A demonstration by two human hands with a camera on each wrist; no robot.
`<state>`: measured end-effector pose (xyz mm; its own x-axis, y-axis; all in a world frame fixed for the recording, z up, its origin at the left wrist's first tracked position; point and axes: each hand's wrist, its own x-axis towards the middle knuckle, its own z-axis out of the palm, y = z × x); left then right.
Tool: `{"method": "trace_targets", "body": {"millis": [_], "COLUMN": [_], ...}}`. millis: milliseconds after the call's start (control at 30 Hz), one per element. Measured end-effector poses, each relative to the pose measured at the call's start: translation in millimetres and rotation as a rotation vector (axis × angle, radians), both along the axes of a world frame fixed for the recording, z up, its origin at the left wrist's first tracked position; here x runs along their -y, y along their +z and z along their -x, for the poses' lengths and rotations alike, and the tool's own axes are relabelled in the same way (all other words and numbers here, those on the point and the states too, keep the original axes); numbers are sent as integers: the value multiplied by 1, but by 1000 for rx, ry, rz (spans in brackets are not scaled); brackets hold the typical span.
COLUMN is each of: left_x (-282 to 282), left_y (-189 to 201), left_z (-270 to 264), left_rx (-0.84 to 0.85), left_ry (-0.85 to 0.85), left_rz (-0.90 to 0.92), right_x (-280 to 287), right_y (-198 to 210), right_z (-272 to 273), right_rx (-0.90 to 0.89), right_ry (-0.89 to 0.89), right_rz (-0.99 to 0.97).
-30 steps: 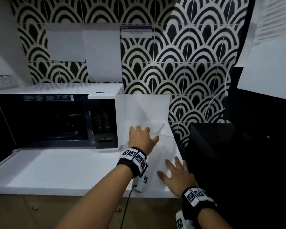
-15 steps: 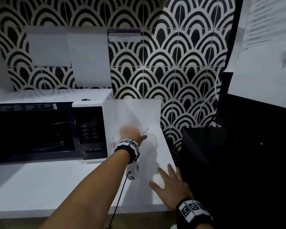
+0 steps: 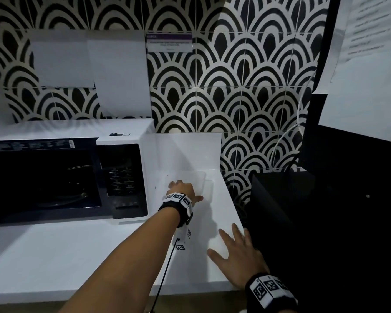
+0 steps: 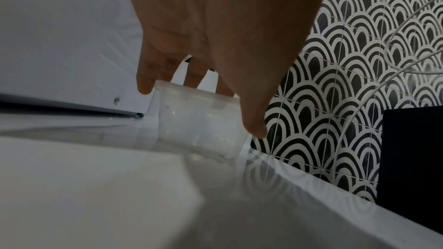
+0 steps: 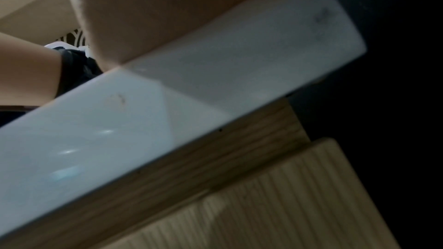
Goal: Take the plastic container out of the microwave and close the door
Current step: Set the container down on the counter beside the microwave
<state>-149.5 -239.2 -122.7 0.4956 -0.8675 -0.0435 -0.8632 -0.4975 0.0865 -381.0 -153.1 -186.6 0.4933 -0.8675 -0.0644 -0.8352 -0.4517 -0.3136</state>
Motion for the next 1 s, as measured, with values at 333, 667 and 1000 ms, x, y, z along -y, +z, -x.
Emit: {"method": "trace_targets", "body": {"millis": [333,667,1000], "left_x": [-9,-9,-10], "left_y": [3,3,3], "left_z": [8,10,11], "left_rx": [60,113,116], "left_ry": [9,13,27], "left_rz": [10,8,49], "right_x": [0,0,2], "right_y": [1,0,-3], "right_z": [-1,-1,-1], "right_rx": [5,7,21], "right_ry": [-5,-2,-14], "right_rz": [-6,-3,8]}}
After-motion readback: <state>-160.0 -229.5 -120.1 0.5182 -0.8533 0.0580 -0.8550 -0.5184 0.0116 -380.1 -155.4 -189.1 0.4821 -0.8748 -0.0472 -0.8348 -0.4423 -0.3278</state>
